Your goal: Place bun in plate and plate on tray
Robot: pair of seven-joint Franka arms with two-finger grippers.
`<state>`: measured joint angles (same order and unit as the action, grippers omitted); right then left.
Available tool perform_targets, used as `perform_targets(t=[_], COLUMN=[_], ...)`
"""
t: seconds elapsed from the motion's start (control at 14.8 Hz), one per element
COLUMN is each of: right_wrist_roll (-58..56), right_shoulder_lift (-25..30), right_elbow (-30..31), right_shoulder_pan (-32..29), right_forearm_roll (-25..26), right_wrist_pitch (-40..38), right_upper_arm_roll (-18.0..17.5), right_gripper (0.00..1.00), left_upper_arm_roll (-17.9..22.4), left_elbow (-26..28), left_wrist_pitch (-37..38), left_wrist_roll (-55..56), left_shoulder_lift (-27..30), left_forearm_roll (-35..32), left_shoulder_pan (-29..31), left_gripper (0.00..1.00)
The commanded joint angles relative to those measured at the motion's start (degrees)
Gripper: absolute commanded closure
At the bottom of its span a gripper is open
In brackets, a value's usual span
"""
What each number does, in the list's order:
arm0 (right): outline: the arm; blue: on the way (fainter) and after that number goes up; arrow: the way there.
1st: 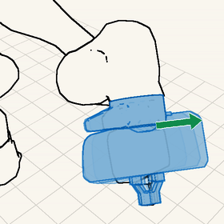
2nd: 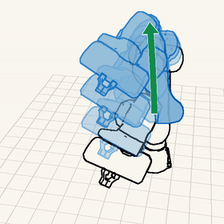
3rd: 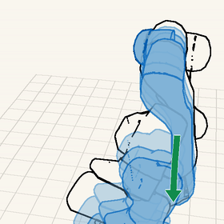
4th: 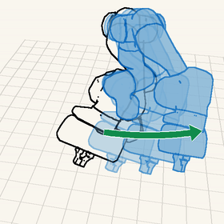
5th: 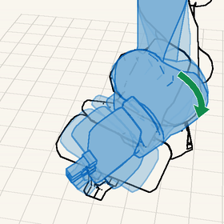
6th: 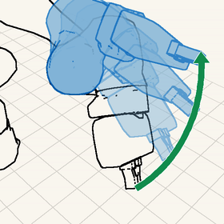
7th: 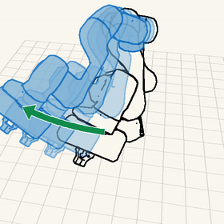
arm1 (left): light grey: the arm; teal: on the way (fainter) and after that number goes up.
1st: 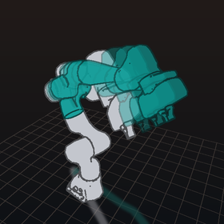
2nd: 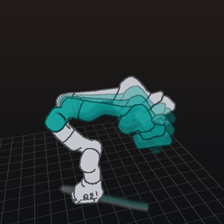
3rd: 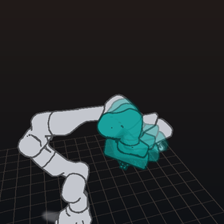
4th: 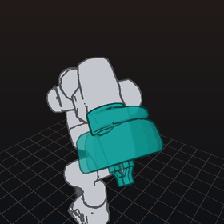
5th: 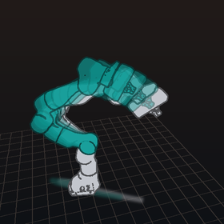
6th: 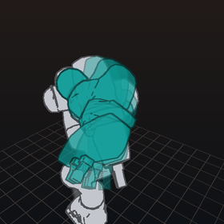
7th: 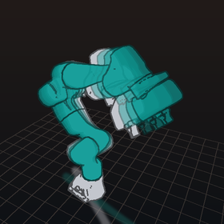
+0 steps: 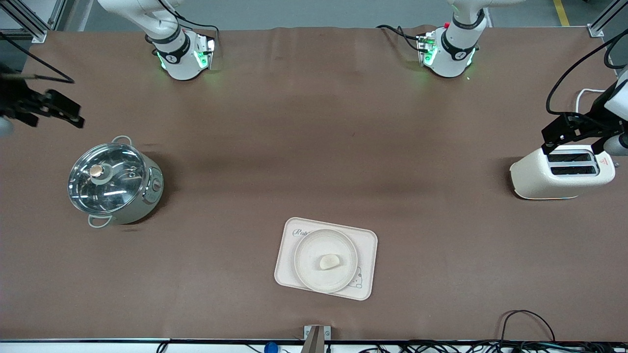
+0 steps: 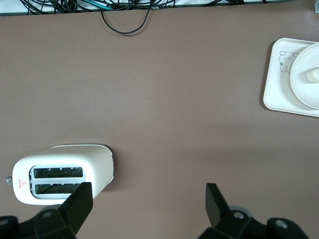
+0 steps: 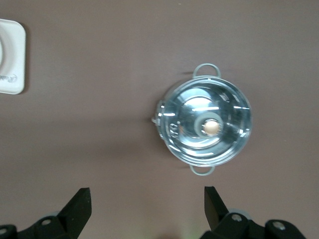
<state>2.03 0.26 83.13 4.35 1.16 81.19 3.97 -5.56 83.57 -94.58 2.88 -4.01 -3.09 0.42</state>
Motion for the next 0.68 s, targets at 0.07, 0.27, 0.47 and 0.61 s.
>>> perform_targets(t=[0.07,0.27,0.47,0.61], right_wrist_roll=[-9.0,-10.6,-10.6,-10.2], right_shoulder_lift=[3.6,3.3,1.5,1.5], right_elbow=[5.1,5.1,4.9,4.7], right_shoulder_pan=[-7.2,-7.9,-7.3,-6.1], right_forearm_roll=[2.3,0.5,0.0,0.0], right_wrist_pitch=[1.8,2.9,6.8,7.1], right_upper_arm_roll=[-2.0,-0.6,-0.7,-1.0], right_gripper=[0.0,0.0,0.0,0.0], left_upper_arm_roll=[0.0,0.0,0.0,0.0], left_elbow=[1.4,1.4,1.3,1.3], left_wrist_pitch=[-0.8,-0.8,-0.7,-0.5], left_wrist_roll=[-0.9,-1.0,-0.6,-0.3], left_shoulder_lift=[1.5,1.5,1.5,1.5], left_forearm_roll=[0.5,0.4,0.1,0.1], left_shoulder_pan=[0.2,0.2,0.1,0.0], left_gripper=[0.0,0.0,0.0,0.0])
